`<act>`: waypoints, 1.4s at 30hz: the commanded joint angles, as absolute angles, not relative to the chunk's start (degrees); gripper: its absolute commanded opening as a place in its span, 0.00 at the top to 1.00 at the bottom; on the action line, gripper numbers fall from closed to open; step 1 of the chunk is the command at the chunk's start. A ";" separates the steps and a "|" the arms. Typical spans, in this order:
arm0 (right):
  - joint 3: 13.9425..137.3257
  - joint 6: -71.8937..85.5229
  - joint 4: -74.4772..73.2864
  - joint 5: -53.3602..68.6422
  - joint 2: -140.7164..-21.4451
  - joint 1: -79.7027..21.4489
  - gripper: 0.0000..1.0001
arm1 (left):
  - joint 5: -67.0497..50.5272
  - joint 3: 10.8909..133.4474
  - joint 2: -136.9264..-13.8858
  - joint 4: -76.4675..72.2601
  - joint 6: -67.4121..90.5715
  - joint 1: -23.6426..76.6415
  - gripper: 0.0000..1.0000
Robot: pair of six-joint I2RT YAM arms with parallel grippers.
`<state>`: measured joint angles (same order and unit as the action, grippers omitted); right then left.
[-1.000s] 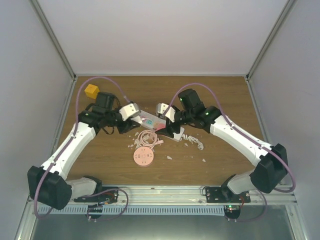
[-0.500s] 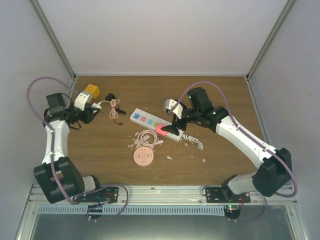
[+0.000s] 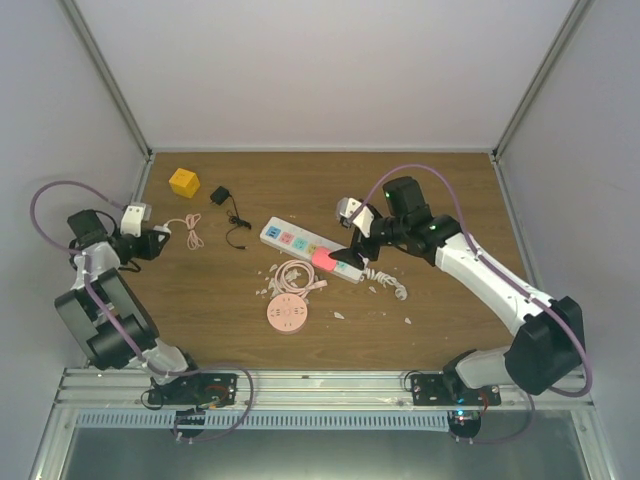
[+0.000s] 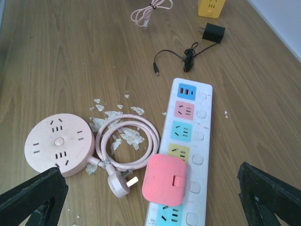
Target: Pull the plug off the socket
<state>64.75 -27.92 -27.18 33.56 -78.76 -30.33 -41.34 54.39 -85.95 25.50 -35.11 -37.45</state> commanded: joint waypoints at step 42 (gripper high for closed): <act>54.72 -36.56 -23.63 26.52 -87.29 -23.42 0.00 | -32.45 56.53 -78.89 22.01 -41.96 -15.56 0.01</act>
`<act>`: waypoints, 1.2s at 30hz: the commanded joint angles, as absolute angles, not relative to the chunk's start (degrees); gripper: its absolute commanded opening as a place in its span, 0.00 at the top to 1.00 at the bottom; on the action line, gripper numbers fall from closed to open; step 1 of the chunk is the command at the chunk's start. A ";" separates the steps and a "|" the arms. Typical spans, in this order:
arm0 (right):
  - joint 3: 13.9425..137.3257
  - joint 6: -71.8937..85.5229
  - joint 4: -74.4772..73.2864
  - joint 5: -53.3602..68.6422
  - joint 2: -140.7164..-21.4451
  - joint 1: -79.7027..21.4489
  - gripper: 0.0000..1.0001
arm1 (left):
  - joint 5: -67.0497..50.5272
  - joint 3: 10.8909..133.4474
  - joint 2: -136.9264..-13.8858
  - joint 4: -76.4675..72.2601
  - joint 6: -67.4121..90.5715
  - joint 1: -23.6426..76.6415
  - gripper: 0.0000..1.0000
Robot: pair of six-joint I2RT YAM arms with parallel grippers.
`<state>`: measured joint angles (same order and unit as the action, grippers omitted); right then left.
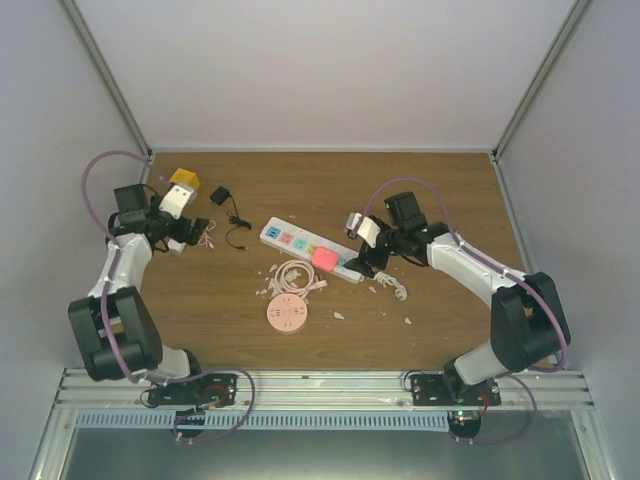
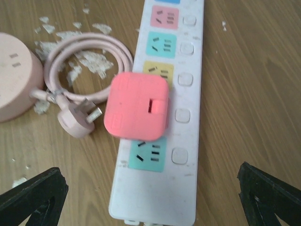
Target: Pull the plug off the socket
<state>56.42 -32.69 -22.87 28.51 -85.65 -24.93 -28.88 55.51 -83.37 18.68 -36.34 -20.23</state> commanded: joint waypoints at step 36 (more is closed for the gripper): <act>52.90 -39.20 -17.91 23.18 -97.49 -24.19 0.01 | -17.80 48.40 -88.63 -3.37 -55.48 29.77 0.03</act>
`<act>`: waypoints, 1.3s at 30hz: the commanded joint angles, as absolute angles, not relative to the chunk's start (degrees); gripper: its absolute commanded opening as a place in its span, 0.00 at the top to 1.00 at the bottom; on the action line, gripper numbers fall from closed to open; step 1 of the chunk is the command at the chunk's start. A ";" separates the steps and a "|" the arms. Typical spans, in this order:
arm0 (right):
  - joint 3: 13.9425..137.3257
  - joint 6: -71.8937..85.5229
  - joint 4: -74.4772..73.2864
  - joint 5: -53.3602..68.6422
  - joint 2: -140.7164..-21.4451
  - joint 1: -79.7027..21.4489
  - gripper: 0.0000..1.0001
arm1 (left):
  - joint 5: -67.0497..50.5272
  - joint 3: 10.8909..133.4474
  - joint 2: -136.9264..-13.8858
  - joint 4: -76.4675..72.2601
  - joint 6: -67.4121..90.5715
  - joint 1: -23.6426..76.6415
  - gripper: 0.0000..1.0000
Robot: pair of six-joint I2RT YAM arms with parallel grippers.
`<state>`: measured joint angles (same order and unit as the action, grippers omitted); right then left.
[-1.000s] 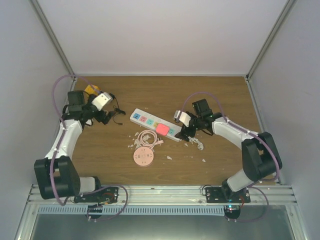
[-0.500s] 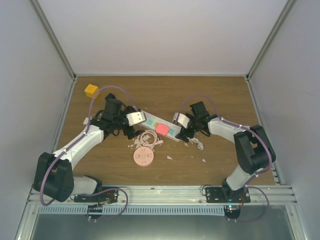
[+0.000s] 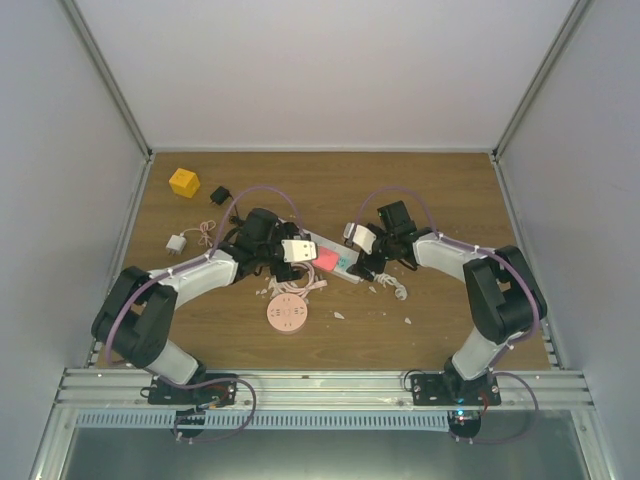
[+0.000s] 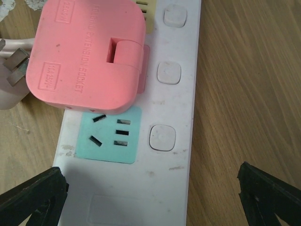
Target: Pull the plug off the socket
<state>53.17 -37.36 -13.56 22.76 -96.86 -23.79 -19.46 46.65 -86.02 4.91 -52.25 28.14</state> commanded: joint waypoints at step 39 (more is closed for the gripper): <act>53.89 -38.58 -17.04 21.16 -102.86 -26.50 0.27 | -13.34 44.11 -97.62 -21.55 -61.28 34.19 0.25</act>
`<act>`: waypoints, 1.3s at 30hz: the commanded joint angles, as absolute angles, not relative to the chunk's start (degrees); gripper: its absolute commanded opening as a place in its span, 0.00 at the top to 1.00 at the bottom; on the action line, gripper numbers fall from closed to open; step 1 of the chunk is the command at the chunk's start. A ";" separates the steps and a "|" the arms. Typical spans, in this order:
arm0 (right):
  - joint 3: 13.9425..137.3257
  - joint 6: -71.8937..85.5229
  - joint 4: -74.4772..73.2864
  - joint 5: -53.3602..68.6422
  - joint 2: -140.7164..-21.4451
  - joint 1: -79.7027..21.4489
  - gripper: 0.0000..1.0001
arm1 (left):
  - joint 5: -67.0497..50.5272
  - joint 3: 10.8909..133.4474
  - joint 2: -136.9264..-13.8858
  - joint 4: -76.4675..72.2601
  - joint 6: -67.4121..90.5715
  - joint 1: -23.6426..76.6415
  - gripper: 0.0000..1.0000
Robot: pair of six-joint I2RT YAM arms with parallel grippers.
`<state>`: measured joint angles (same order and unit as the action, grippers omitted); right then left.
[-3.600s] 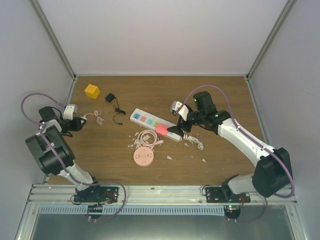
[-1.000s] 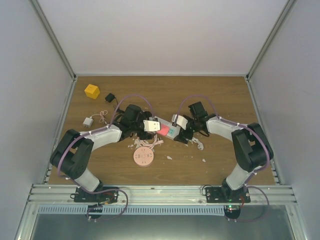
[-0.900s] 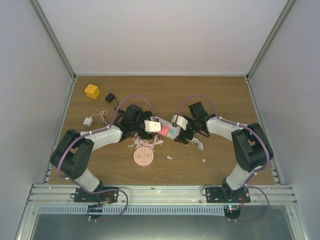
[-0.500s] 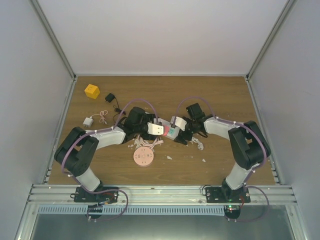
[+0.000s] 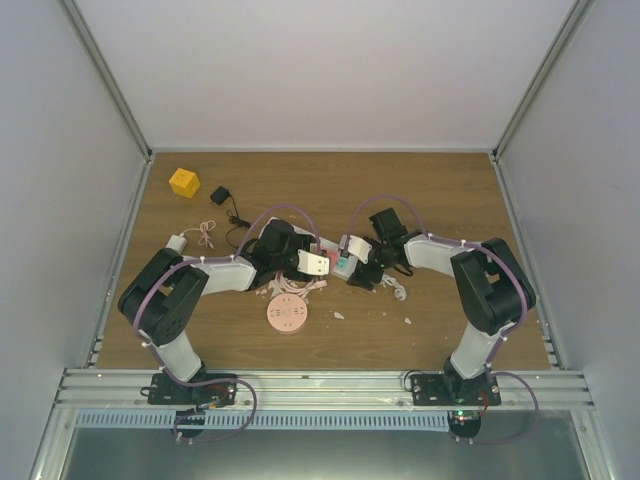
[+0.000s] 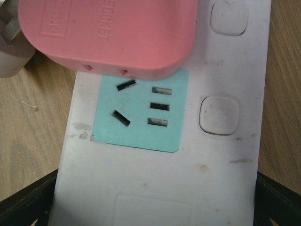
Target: Pull the plug off the socket
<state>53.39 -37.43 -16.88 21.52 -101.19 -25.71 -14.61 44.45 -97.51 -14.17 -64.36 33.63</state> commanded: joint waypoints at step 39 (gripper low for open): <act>54.49 -40.52 -19.64 24.60 -103.71 -26.75 0.60 | -16.49 40.00 -97.92 -24.44 -74.01 34.65 0.33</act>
